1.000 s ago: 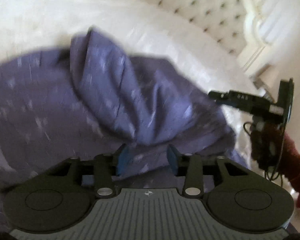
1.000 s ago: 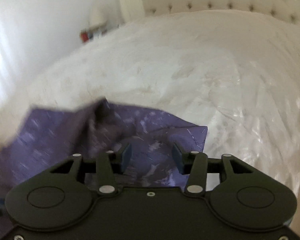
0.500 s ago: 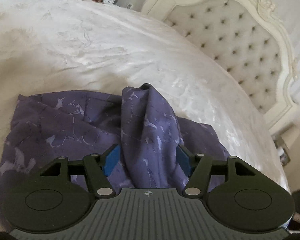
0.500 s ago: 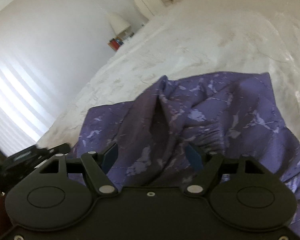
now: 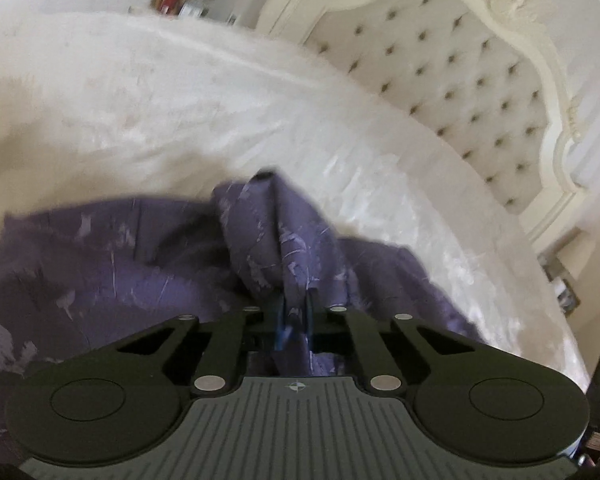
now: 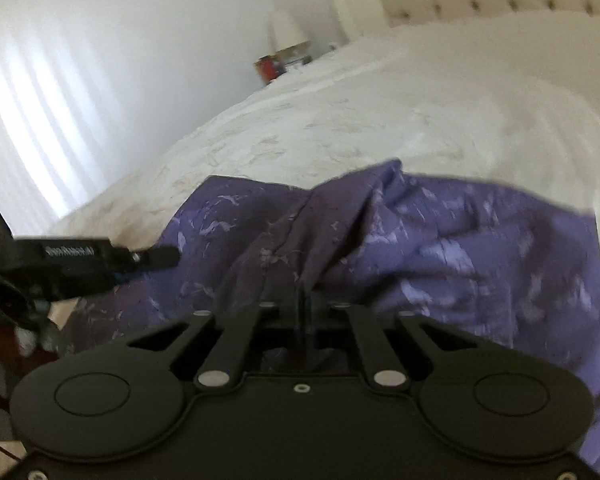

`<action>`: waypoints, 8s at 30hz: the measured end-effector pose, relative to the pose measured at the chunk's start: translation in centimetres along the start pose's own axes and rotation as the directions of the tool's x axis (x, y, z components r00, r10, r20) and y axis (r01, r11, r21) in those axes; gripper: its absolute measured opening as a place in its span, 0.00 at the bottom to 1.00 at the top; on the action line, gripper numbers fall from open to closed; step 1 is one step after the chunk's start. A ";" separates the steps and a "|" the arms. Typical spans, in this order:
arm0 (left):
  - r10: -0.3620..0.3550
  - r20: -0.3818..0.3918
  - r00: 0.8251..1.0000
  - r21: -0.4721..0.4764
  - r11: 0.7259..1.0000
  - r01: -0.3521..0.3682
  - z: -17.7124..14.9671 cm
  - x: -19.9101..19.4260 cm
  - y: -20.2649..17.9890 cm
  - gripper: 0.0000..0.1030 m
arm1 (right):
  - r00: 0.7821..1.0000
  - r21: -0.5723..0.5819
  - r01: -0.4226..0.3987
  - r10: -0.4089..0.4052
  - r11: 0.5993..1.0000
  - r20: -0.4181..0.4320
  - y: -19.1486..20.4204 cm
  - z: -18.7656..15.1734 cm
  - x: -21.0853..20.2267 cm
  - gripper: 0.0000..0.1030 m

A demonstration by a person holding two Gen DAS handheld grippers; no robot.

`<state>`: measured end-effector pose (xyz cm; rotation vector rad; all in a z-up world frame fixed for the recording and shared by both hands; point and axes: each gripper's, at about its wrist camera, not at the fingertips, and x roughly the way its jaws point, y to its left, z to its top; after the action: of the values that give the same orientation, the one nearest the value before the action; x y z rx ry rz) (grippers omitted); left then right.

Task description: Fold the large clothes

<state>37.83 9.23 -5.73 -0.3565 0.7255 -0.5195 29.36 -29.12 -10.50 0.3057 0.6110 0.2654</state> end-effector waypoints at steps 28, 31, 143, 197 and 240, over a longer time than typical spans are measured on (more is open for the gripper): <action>0.020 0.172 0.985 0.210 0.976 -0.056 -4.0 -5.7 -3.0 0.33 | 0.984 0.061 0.171 -0.173 0.983 0.039 -5.9 2.1 0.6 0.57; -0.030 0.129 0.991 0.342 0.940 -0.016 -3.9 -3.9 -5.9 0.34 | 0.981 0.004 0.193 -0.193 0.981 0.016 -5.4 2.2 2.1 0.57; 0.012 -0.247 0.969 -0.033 0.999 -0.021 -20.4 -24.4 1.1 0.10 | 0.974 0.263 0.066 -0.005 0.963 -0.228 -2.9 -14.6 -26.8 0.13; -0.100 0.152 0.983 -0.370 0.917 0.150 0.9 -6.6 7.8 0.88 | 0.979 0.445 0.062 -0.141 0.894 0.146 -13.8 3.5 -4.2 0.72; 0.107 -0.072 0.992 -0.011 0.994 -0.108 -7.9 -14.1 3.3 1.00 | 0.974 0.234 0.224 -0.224 0.946 -0.024 -9.8 -3.9 -7.5 0.97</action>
<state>24.40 18.89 -5.31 -0.3120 0.8137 -0.4266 22.66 -39.86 -13.16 0.4614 0.6700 -0.0282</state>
